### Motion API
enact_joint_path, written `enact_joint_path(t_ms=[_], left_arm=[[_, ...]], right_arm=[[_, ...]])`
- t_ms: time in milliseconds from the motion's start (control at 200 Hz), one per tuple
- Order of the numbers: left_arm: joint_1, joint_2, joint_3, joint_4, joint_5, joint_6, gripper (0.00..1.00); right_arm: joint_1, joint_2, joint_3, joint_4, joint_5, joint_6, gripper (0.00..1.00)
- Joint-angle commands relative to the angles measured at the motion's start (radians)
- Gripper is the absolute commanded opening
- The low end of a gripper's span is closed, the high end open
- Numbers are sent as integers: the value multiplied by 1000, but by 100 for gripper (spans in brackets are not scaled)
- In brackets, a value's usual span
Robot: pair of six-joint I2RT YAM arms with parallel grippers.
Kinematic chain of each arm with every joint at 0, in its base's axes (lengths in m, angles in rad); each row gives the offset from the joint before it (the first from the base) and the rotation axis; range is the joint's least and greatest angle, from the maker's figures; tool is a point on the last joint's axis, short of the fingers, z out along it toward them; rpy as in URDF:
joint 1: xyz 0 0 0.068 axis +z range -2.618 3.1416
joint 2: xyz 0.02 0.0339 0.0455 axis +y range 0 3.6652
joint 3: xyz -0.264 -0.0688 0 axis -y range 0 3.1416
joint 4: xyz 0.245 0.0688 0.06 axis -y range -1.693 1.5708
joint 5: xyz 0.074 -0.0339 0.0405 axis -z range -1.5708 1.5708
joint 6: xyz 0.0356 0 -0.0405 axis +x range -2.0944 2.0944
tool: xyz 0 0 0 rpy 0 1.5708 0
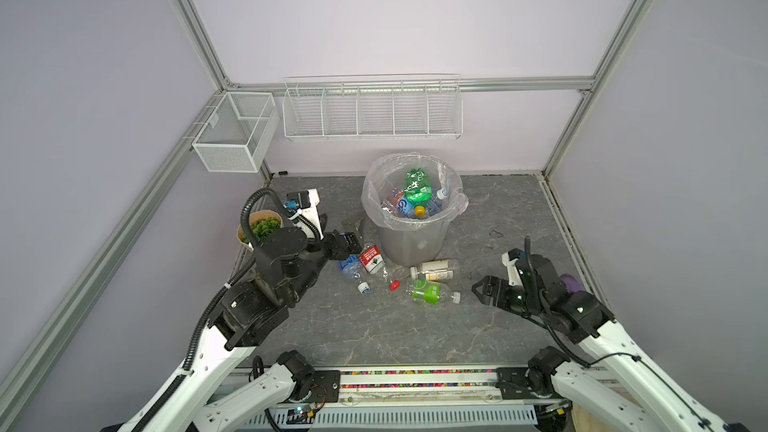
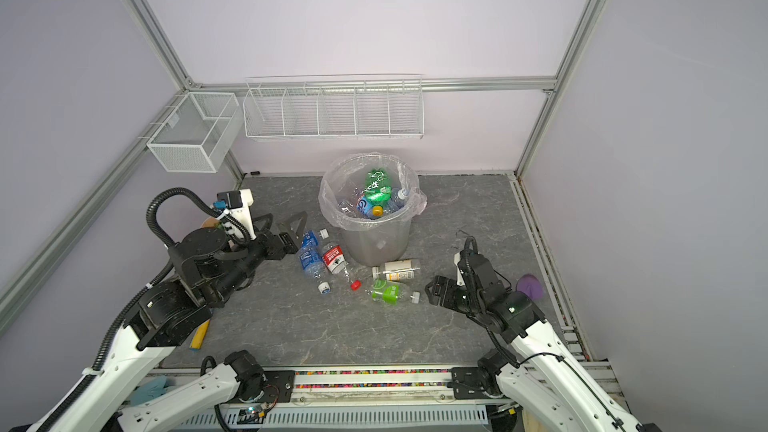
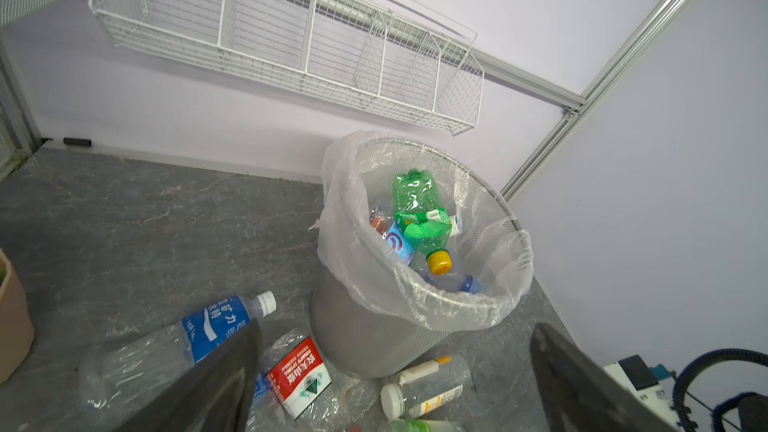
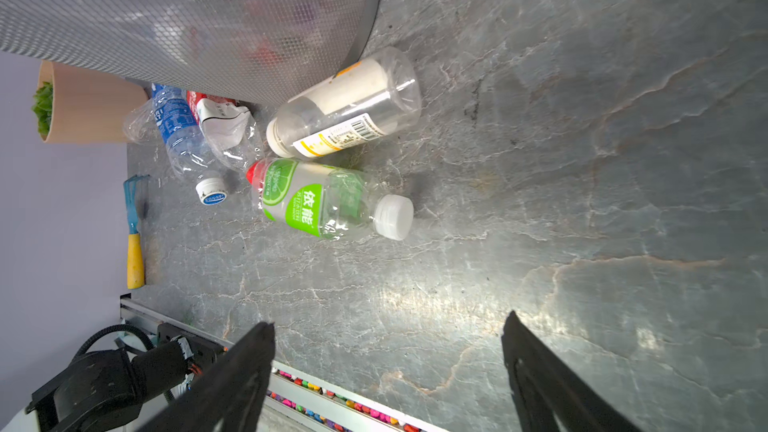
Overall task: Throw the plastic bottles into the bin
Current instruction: 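Open the left gripper to drop the green bottle into the bin, then withdraw the left gripper while the right gripper reaches to the green-label bottle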
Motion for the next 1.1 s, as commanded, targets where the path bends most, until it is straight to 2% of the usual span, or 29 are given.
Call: enact_joint_path(t_ms=[0, 245, 540, 650, 795, 1095], left_arm=[[2, -52, -70, -31, -21, -65, 100], [3, -169, -230, -86, 0, -160, 100], [3, -315, -384, -156, 35, -266, 100], [4, -365, -412, -193, 35, -285, 100], [2, -409, -426, -236, 32, -297, 100], [3, -461, -484, -259, 62, -330, 99]], right_arm=[[37, 36, -3, 92, -13, -15, 88], [116, 218, 51, 184, -35, -180, 88], [256, 436, 150, 220, 92, -352, 88], [291, 512, 183, 224, 117, -415, 88], [320, 590, 220, 259, 92, -472, 89], [364, 721, 259, 295, 139, -550, 89]])
